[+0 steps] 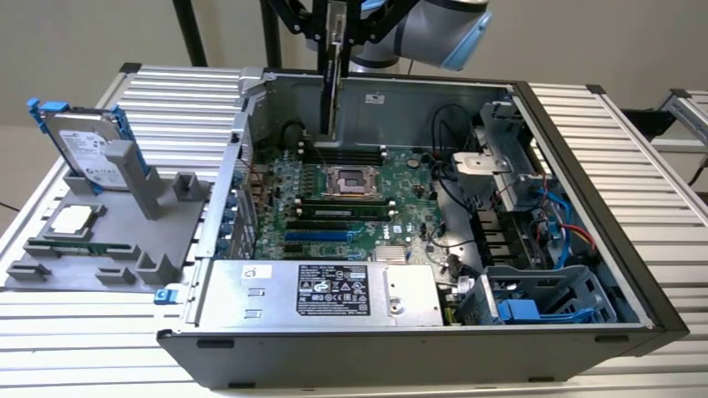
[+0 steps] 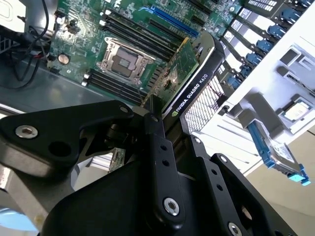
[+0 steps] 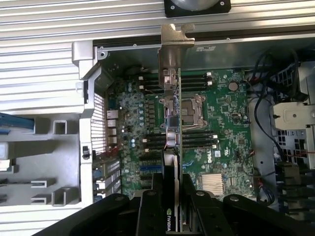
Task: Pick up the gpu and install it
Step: 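Pick up the gpu and move the gpu toward the slot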
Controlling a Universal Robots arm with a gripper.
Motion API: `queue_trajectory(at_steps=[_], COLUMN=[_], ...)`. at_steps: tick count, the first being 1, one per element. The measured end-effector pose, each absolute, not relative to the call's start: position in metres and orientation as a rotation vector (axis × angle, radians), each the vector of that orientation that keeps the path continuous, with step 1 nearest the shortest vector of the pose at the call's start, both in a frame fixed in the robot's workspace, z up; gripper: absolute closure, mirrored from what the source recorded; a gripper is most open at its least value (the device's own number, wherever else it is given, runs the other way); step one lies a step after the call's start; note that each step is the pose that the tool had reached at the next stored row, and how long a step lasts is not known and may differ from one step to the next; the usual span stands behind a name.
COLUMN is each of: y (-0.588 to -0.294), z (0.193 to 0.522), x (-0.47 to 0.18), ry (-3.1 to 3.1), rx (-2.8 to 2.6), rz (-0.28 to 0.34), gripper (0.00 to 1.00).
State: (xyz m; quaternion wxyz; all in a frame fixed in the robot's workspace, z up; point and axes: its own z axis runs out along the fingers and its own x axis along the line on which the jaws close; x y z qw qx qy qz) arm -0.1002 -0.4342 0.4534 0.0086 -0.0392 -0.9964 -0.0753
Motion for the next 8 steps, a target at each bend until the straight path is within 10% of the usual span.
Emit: queue_trajectory(at_steps=[8], y=[-0.4342], z=[0.4534], x=[-0.1002], ry=[-3.113], rx=[-0.096], rz=[-0.235], gripper=[1.00])
